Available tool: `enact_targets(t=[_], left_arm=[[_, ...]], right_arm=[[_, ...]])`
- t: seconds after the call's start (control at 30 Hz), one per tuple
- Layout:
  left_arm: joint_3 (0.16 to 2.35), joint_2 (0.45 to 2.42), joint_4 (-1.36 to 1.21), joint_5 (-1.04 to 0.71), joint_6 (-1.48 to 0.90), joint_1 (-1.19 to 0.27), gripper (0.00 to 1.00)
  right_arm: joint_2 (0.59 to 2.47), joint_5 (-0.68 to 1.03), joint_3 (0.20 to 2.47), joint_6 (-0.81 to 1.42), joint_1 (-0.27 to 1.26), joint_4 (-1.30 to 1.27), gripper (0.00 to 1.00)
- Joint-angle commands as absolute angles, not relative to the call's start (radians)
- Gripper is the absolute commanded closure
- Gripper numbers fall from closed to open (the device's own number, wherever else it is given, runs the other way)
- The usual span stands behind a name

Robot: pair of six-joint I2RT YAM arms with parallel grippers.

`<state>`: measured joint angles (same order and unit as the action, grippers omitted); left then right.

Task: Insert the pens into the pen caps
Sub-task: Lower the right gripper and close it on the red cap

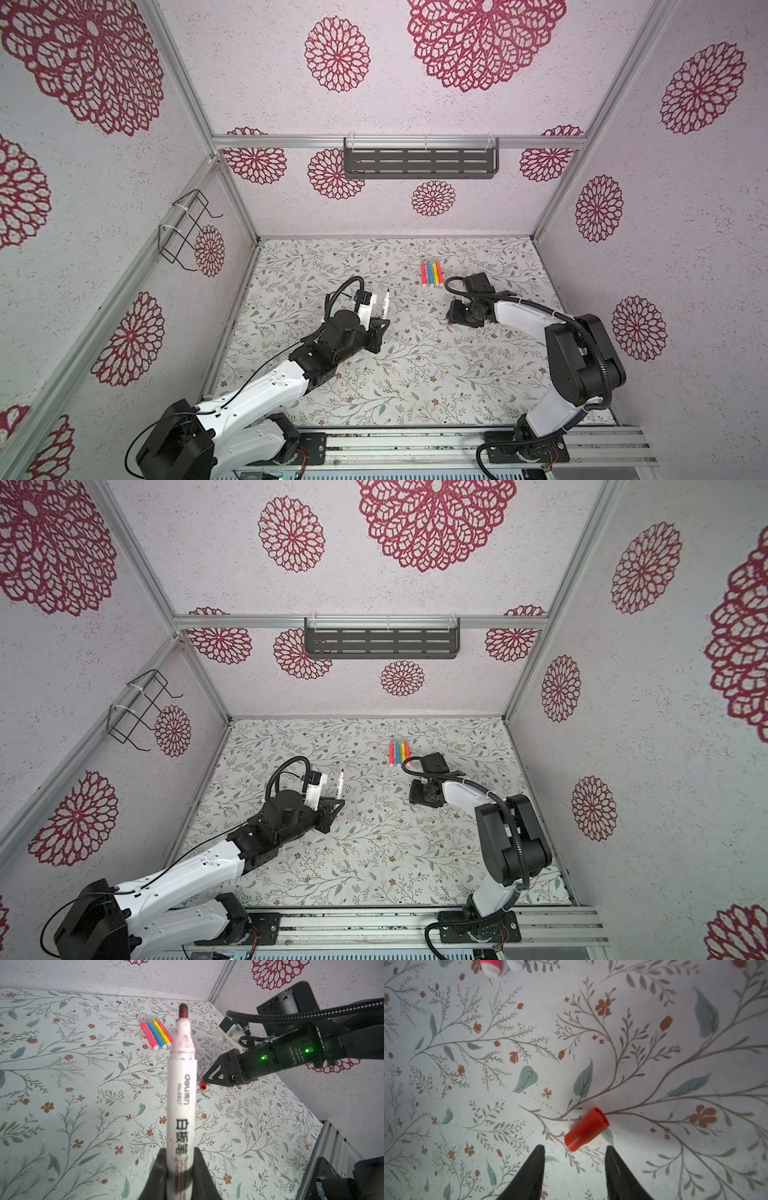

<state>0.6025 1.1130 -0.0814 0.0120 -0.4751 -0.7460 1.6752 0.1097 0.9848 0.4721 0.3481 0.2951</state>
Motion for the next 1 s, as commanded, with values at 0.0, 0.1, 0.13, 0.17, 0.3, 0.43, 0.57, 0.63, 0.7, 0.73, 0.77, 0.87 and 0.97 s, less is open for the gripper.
enact_targets(t=[0.0, 0.1, 0.13, 0.17, 0.3, 0.43, 0.57, 0.63, 0.7, 0.73, 0.77, 0.87, 0.97], left_arm=[[0.597, 1.113, -0.090, 0.013, -0.476, -0.739, 1.00], [0.601, 1.110, -0.081, 0.016, -0.474, -0.739, 1.00], [0.601, 1.107, -0.080, 0.017, -0.473, -0.739, 1.00], [0.600, 1.106, -0.078, 0.017, -0.472, -0.739, 1.00], [0.591, 1.095, -0.077, 0.025, -0.473, -0.739, 1.00], [0.588, 1.093, -0.075, 0.029, -0.469, -0.738, 1.00], [0.589, 1.091, -0.077, 0.029, -0.470, -0.735, 1.00], [0.589, 1.090, -0.076, 0.029, -0.470, -0.735, 1.00], [0.586, 1.088, -0.076, 0.029, -0.471, -0.733, 1.00], [0.585, 1.087, -0.075, 0.028, -0.471, -0.733, 1.00], [0.583, 1.086, -0.075, 0.029, -0.472, -0.733, 1.00], [0.580, 1.081, -0.075, 0.028, -0.471, -0.730, 1.00], [0.579, 1.077, -0.076, 0.029, -0.471, -0.729, 1.00]], right_arm=[[1.700, 0.098, 1.001, 0.480, 0.356, 0.299, 0.53], [1.726, 0.085, 1.022, 0.475, 0.359, 0.315, 0.54], [1.734, 0.073, 1.030, 0.473, 0.359, 0.320, 0.54], [1.738, 0.058, 1.033, 0.474, 0.359, 0.330, 0.55], [1.744, 0.026, 1.031, 0.480, 0.359, 0.336, 0.54], [1.756, 0.020, 1.037, 0.479, 0.359, 0.336, 0.51], [1.775, 0.026, 1.057, 0.480, 0.359, 0.335, 0.49], [1.789, 0.032, 1.073, 0.480, 0.359, 0.336, 0.49], [1.798, 0.042, 1.086, 0.480, 0.359, 0.336, 0.50], [1.804, 0.050, 1.093, 0.481, 0.360, 0.335, 0.51], [1.806, 0.054, 1.096, 0.481, 0.360, 0.334, 0.51], [1.814, 0.056, 1.104, 0.480, 0.364, 0.332, 0.53], [1.830, 0.057, 1.110, 0.473, 0.364, 0.335, 0.55]])
